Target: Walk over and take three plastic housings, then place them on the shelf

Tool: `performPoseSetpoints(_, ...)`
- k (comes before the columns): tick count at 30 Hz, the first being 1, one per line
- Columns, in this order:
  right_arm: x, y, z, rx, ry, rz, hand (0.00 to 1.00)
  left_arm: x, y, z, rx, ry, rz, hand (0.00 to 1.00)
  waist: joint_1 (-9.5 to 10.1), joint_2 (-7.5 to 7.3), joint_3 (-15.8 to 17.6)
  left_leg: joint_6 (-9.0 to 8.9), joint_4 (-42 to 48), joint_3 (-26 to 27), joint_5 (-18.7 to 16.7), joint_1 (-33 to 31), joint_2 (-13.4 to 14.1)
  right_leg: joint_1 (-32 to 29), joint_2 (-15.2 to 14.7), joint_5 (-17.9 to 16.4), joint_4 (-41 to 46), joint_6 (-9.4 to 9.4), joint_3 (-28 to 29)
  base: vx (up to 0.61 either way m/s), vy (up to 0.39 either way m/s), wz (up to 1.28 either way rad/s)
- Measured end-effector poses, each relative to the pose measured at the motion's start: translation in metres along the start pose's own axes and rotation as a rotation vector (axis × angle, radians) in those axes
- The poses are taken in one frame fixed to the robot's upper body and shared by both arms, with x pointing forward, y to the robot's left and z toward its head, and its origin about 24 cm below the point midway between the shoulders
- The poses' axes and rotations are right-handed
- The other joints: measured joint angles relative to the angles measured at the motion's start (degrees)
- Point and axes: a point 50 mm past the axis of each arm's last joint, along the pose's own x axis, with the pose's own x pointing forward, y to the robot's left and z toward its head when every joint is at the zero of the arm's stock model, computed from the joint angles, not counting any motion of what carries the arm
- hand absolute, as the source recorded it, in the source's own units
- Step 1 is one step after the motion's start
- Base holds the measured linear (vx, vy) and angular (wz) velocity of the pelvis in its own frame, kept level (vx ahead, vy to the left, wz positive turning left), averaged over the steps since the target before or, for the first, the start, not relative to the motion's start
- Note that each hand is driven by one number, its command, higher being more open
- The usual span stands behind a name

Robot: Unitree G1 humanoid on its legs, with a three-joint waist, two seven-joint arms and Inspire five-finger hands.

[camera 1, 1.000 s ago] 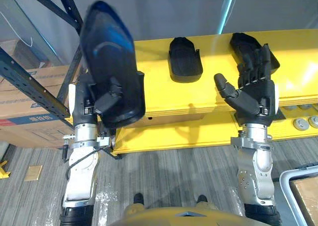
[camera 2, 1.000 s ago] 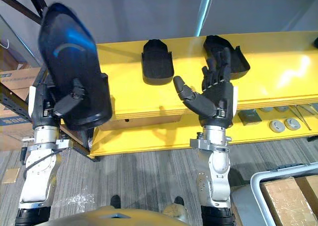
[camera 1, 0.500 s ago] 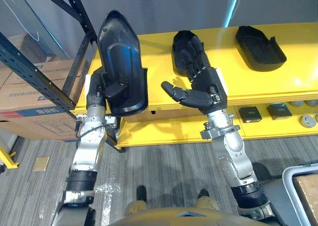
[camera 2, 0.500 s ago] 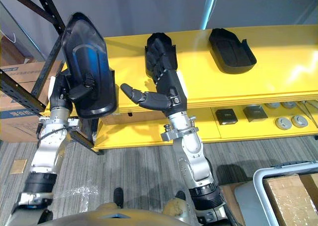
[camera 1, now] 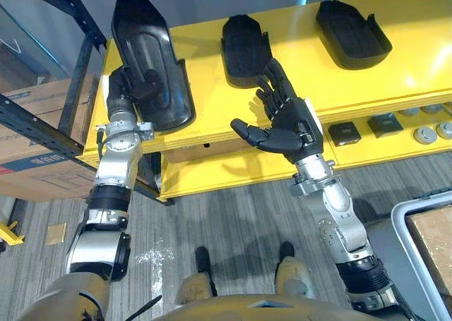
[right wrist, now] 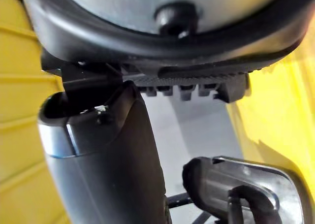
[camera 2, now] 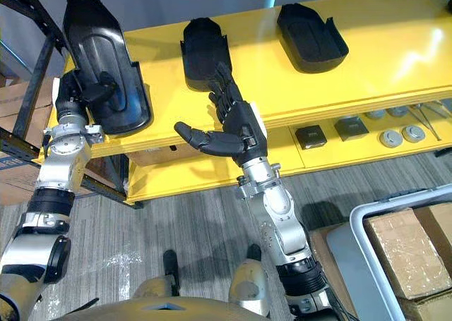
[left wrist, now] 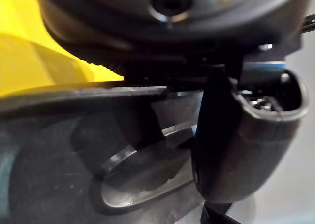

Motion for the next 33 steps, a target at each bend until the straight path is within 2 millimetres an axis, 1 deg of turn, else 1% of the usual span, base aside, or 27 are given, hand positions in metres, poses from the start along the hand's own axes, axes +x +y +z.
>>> performPoseSetpoints(2,0.002,0.002,0.001,0.001,-0.008,0.011,1.00,0.005,0.001,0.004,-0.015,0.006,0.006,0.00,-0.13,-0.06,0.8,0.02,0.0,0.4,0.2,-0.4,0.0,-0.9,0.0,0.0,0.5,-0.05,0.6,-0.01,-0.010,-0.08)
performPoseSetpoints(3,0.003,0.004,0.004,0.002,-0.015,0.017,1.00,0.007,0.001,0.008,-0.016,0.013,0.016,1.00,-0.15,-0.06,1.6,0.06,0.0,0.7,0.4,-0.4,0.0,-1.2,0.1,0.1,0.8,-0.29,0.9,-0.01,-0.008,-0.08)
performPoseSetpoints(7,0.007,0.013,0.015,0.001,-0.059,0.050,1.00,0.017,-0.001,0.023,-0.071,0.009,0.051,1.00,-0.32,-0.15,4.0,0.12,0.0,0.9,0.7,-0.8,0.0,-2.0,0.1,0.0,1.3,-0.38,1.2,0.00,-0.002,-0.01)
performPoseSetpoints(9,0.014,0.017,0.022,-0.018,-0.090,0.074,1.00,0.023,-0.002,0.033,-0.055,0.001,0.084,1.00,-0.47,-0.49,4.6,0.18,0.1,1.0,0.9,-2.0,0.0,-3.4,0.1,-0.1,1.6,-0.19,1.7,0.00,0.000,0.00)
performPoseSetpoints(10,0.016,0.017,0.023,-0.019,-0.097,0.075,1.00,0.024,-0.003,0.033,-0.045,0.012,0.090,1.00,-0.50,-0.61,5.0,0.17,0.1,1.0,1.0,-2.0,0.0,-3.4,0.2,-0.1,1.7,-0.20,1.8,0.00,0.000,0.00)
performPoseSetpoints(11,0.018,0.018,0.025,-0.020,-0.108,0.069,1.00,0.026,-0.003,0.028,-0.033,0.050,0.107,1.00,-0.71,-0.93,5.8,0.17,0.1,1.0,1.0,-2.0,0.0,-3.5,0.2,0.1,1.8,-0.37,1.9,0.00,0.000,0.00)
performPoseSetpoints(14,0.019,0.014,0.027,-0.023,-0.117,0.032,1.00,0.029,0.003,0.038,0.001,0.018,0.159,1.00,-0.60,-1.28,6.6,0.13,0.2,1.2,1.0,-2.5,0.0,-4.3,0.3,-0.1,2.3,-0.57,2.4,0.00,0.000,0.00)
performPoseSetpoints(16,0.019,0.011,0.028,-0.029,-0.118,0.011,1.00,0.031,0.012,0.043,0.043,0.006,0.203,1.00,-0.76,-1.59,7.8,0.12,0.7,1.2,1.0,-2.5,0.1,-4.4,0.4,-0.3,2.9,-0.53,2.6,0.03,-0.031,-0.02)
performPoseSetpoints(20,0.018,0.008,0.032,-0.045,-0.122,0.000,1.00,0.032,0.018,0.047,0.091,-0.019,0.238,1.00,-0.78,-1.80,8.9,0.11,1.2,1.7,1.0,-2.6,0.3,-4.4,0.5,-0.8,3.3,-0.97,2.7,0.00,0.000,0.00)
performPoseSetpoints(23,0.018,0.008,0.033,-0.042,-0.125,0.000,1.00,0.034,0.025,0.051,0.103,-0.025,0.286,1.00,-1.05,-2.47,9.3,0.09,1.3,1.9,1.0,-2.5,0.4,-4.8,0.5,-1.4,4.2,-1.12,2.8,0.00,0.000,0.00)
performPoseSetpoints(24,0.018,0.008,0.032,-0.040,-0.126,0.000,1.00,0.035,0.028,0.051,0.106,-0.023,0.318,1.00,-1.37,-2.50,9.4,0.09,1.1,1.9,1.0,-2.4,0.4,-4.8,0.6,-1.1,4.3,-0.79,2.8,0.00,0.000,0.00)
performPoseSetpoints(26,0.017,0.009,0.032,-0.036,-0.124,-0.001,1.00,0.036,0.032,0.052,0.109,-0.019,0.347,1.00,-1.60,-2.50,9.4,0.09,1.0,2.1,1.0,-2.2,0.4,-4.7,0.6,-1.0,4.3,-0.71,2.9,0.00,0.000,0.00)
performPoseSetpoints(28,0.014,0.008,0.030,-0.030,-0.115,-0.009,1.00,0.035,0.033,0.052,0.089,-0.029,0.382,1.00,-1.62,-2.50,9.4,0.09,1.0,2.1,1.0,-2.1,0.4,-4.7,0.6,-1.0,4.4,-0.67,2.9,0.00,0.000,0.00)
performPoseSetpoints(31,0.002,0.008,0.020,-0.002,-0.080,-0.042,1.00,0.033,0.036,0.059,0.024,-0.077,0.431,1.00,-1.50,-2.51,9.4,0.09,0.3,2.2,1.0,-0.3,0.3,-3.2,0.6,-1.0,4.4,-0.67,3.0,0.02,-0.004,-0.01)
performPoseSetpoints(32,-0.002,0.008,0.016,0.009,-0.065,-0.055,1.00,0.031,0.038,0.069,-0.051,-0.138,0.439,1.00,-1.54,-2.52,9.3,0.09,-0.2,2.3,1.0,0.8,0.3,-2.2,0.6,-1.0,3.9,-0.67,2.9,0.03,0.004,-0.03)
performPoseSetpoints(33,-0.005,0.009,0.014,0.018,-0.056,-0.063,1.00,0.024,0.039,0.086,-0.121,-0.245,0.435,1.00,-1.56,-2.60,9.3,0.02,-0.4,2.4,0.9,1.7,0.2,-1.2,0.6,-1.0,3.4,-0.64,2.7,0.00,0.000,0.00)
